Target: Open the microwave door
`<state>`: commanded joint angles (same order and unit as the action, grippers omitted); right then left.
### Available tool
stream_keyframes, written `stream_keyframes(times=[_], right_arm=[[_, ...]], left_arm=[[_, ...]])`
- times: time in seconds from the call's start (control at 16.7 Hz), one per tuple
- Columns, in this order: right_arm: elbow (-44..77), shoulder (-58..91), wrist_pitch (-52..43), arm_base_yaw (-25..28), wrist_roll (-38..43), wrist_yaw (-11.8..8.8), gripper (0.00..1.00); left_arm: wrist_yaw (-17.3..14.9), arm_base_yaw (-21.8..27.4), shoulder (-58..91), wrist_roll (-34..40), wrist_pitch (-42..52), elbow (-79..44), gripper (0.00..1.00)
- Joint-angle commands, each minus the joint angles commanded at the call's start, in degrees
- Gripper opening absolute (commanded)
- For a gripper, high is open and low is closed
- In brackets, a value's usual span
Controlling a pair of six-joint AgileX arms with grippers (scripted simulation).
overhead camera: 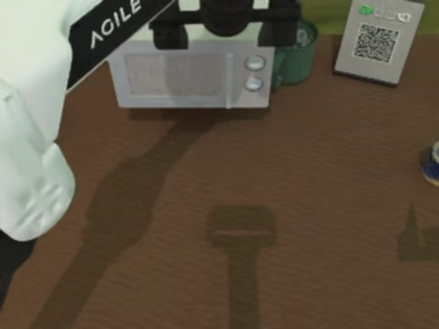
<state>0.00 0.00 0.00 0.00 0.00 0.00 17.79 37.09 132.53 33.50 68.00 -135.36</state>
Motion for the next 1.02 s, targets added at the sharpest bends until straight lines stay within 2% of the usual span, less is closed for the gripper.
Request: stream_keyframes(times=[0.3, 0.54, 1.02], right_arm=[[0.0, 0.0, 0.0, 0.0, 0.0, 0.0, 1.00], [0.0, 0.0, 0.0, 0.0, 0.0, 0.0, 1.00], [0.0, 0.0, 0.0, 0.0, 0.0, 0.0, 1.00]], left_arm=[[-0.9, -2.0, 4.4, -1.9, -9.3, 4.0, 1.00], [-1.0, -2.2, 4.9, -2.1, -10.0, 4.3, 1.00], [-1.0, -2.2, 4.9, -2.1, -10.0, 4.3, 0.40]])
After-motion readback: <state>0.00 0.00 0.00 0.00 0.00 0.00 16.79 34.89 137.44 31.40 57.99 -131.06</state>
